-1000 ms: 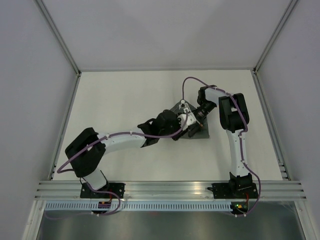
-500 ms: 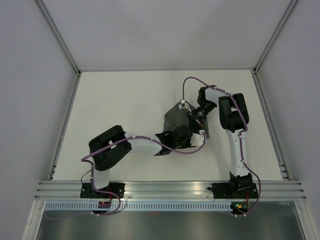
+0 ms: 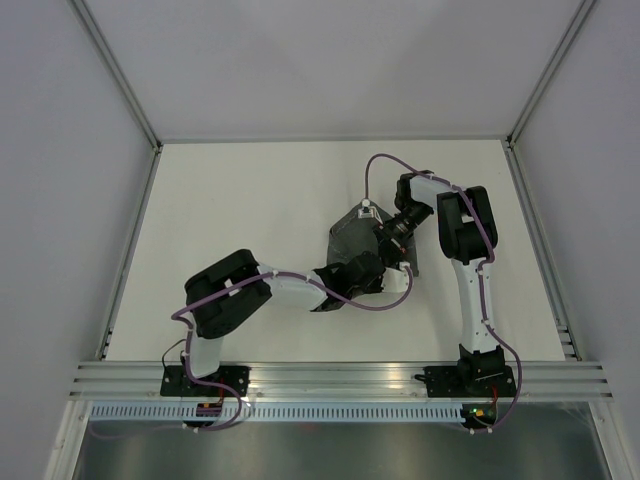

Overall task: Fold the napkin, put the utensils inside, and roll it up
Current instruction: Roll the napkin at the center of the board.

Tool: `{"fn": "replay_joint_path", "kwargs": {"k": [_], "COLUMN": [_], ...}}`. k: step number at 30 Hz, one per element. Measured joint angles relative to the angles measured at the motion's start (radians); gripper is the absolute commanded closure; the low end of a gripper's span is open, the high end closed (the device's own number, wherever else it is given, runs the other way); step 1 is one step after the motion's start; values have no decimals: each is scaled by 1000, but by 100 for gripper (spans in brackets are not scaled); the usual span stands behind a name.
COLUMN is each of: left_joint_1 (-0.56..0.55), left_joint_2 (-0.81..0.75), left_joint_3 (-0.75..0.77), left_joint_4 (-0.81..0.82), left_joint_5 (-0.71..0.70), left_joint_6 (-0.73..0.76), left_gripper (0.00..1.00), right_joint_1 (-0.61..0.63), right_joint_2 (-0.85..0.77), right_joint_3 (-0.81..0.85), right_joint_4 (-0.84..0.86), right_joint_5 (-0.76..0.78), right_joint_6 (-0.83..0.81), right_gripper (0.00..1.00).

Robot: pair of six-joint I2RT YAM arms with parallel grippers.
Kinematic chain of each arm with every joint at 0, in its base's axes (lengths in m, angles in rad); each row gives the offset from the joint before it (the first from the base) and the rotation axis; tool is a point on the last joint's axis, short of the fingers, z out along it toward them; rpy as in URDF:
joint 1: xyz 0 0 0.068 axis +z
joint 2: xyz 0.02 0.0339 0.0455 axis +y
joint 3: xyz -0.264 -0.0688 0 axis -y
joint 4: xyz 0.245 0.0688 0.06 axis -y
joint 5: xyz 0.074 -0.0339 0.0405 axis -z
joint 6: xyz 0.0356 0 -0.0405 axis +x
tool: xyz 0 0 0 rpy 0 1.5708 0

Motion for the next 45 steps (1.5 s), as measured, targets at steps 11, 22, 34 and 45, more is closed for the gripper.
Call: {"fn": "replay_joint_path", "kwargs": {"k": [11,22,34,45], "left_joint_1": [16,62,105,240], "left_joint_2": [14,22,34,98], "left_joint_3": [16,50,85,227], "left_joint_4": [-5,-36,-53,-222], "left_joint_5": [35,178,357,675], "left_joint_6": [3,-21,-93,-215], "left_gripper": [89,98,98,98], "right_joint_1": [-3,-5,-84,-240], "right_joint_2": [6,-40,-218,-506], "right_joint_3": [3,-1,-25,-218], "right_joint_4": [-5,-5,233,552], "right_joint_5": [-3,37,64,21], "right_joint_6": [8,79,231,407], "right_gripper": [84,48,44,43]}}
